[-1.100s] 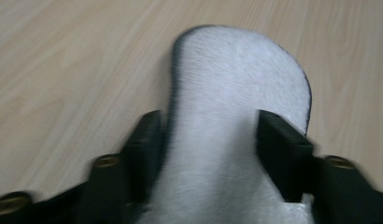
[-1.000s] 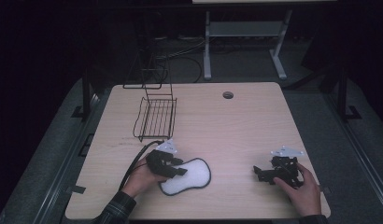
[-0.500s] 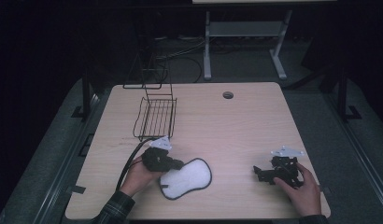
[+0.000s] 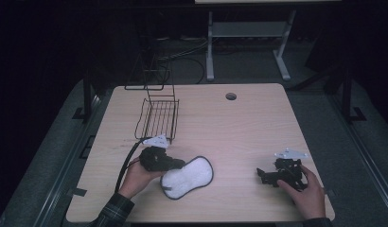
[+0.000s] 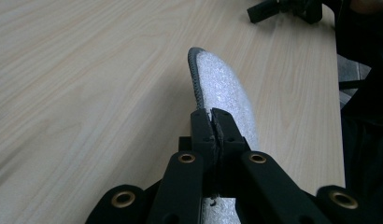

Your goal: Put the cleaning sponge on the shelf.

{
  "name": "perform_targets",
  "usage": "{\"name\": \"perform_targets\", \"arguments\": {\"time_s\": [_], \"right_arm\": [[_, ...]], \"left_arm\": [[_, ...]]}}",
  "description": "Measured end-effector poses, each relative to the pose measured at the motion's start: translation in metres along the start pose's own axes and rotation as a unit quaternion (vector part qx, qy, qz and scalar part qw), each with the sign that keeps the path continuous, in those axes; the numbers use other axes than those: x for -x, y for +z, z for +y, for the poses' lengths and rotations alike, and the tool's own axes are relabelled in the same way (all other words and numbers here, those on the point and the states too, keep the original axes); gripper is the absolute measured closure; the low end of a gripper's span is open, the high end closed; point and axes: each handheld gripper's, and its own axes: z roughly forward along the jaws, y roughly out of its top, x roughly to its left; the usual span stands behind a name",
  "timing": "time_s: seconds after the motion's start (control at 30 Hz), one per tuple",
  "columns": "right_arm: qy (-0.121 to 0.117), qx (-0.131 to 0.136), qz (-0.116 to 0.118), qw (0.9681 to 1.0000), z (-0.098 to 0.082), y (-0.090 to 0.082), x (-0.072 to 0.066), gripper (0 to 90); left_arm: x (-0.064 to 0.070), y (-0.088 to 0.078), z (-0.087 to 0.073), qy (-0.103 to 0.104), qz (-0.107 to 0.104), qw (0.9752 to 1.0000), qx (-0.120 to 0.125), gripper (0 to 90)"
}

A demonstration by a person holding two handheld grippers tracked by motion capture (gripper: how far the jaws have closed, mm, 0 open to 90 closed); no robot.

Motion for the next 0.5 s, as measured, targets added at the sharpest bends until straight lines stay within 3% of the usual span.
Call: {"name": "perform_targets", "arguments": {"time_s": [0.5], "right_arm": [[0.0, 0.0, 0.0, 1.0, 0.0, 0.0, 0.0, 0.0]], "left_arm": [[0.001, -0.02, 0.004, -0.007, 0.006, 0.9994, 0.035, 89.5]]}}
